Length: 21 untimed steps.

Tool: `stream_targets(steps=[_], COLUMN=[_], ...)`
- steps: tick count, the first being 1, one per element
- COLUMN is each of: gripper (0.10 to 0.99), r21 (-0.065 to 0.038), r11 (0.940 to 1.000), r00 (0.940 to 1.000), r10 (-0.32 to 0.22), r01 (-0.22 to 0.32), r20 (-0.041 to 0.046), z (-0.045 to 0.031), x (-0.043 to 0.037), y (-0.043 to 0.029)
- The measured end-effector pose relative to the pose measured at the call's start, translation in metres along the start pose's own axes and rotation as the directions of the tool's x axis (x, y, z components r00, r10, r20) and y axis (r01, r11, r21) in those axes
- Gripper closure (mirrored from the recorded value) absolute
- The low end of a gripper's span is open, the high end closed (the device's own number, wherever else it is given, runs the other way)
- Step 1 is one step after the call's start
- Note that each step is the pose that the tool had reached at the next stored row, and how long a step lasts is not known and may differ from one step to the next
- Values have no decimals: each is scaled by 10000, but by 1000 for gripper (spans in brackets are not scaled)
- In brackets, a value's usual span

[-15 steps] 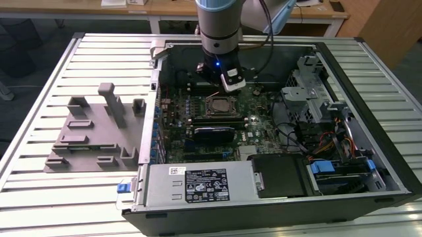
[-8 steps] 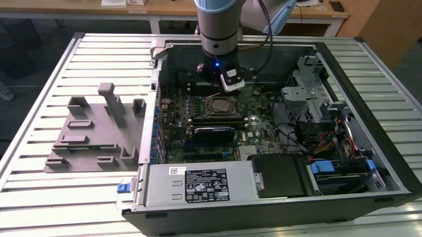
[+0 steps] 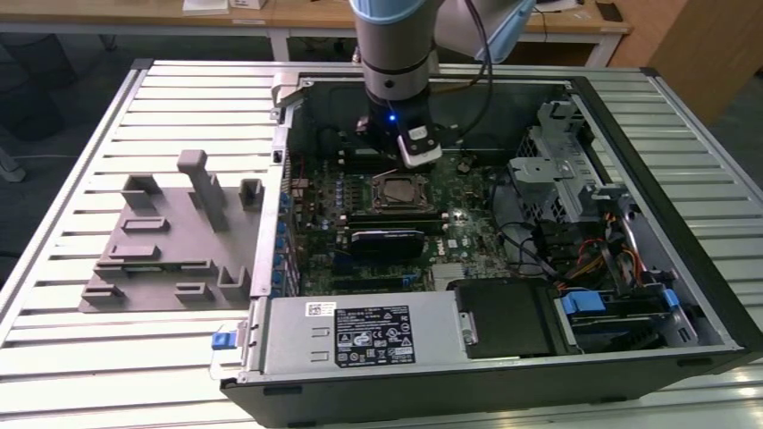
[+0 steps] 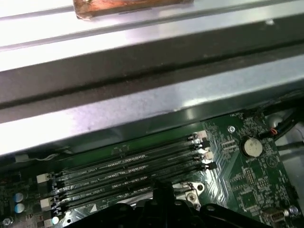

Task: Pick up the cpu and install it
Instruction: 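Install the first cpu locking lever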

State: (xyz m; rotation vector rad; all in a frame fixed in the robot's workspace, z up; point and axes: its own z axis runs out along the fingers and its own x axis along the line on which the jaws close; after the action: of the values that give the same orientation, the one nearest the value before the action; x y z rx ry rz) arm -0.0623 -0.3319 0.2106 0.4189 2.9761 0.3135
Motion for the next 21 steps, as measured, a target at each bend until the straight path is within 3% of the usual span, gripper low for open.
stream_targets(steps=[3,16,21], gripper=[980,980,980], r21=[47,89,58], r11=[9995,9944,9939], r00=[9994,9939,9921], r10=[323,1046,1095], r01=[-324,-1050,-1100], r20=[118,336,615], z=[11,65,90], x=[2,44,63], y=[0,59,57])
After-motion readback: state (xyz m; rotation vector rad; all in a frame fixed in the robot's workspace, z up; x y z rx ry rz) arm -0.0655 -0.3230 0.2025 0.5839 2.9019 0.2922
